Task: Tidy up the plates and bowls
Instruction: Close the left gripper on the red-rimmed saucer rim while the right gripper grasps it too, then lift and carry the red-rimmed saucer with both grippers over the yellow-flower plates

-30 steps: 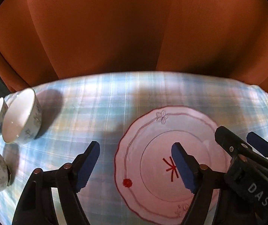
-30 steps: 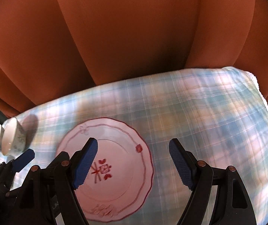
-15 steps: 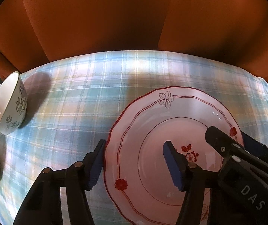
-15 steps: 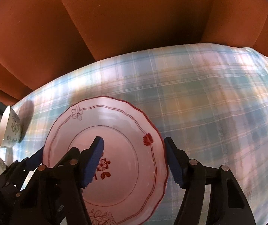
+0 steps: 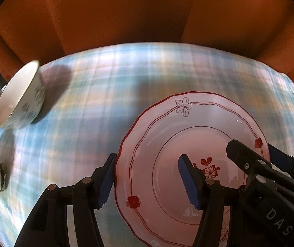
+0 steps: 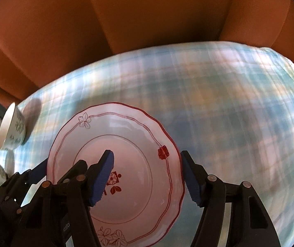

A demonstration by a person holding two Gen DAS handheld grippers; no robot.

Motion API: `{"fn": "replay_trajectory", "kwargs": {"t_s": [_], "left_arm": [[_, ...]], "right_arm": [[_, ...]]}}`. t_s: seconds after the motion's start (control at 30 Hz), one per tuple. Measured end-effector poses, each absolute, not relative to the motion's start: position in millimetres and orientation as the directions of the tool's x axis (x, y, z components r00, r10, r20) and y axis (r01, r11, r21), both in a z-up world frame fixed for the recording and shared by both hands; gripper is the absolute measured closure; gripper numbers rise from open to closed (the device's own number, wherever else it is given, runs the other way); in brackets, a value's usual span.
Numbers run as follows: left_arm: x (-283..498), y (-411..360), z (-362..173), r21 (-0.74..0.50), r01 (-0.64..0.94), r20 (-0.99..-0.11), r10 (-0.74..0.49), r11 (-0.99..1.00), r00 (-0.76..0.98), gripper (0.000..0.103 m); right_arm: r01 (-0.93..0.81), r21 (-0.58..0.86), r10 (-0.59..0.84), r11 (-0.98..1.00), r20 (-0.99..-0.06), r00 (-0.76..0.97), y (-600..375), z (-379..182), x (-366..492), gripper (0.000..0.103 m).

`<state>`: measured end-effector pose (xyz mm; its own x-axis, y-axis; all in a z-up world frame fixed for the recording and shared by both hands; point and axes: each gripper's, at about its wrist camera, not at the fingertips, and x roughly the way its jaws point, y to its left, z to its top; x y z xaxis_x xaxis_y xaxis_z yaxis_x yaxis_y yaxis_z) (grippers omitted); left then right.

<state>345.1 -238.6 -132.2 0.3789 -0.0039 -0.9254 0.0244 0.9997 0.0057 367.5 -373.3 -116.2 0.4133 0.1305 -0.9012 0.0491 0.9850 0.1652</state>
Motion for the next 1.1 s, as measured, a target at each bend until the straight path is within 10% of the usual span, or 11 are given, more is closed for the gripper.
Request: {"fn": "replay_trajectory", "kwargs": {"t_s": [1.1], "left_arm": [[320.5, -221.4, -134.0, 0.024, -0.002, -0.937, 0.023, 1.000, 0.349, 0.050]], "right_arm": [[0.030, 0.098, 0.080, 0.995, -0.927, 0.367, -354.2, -127.4, 343.0, 0.053]]}}
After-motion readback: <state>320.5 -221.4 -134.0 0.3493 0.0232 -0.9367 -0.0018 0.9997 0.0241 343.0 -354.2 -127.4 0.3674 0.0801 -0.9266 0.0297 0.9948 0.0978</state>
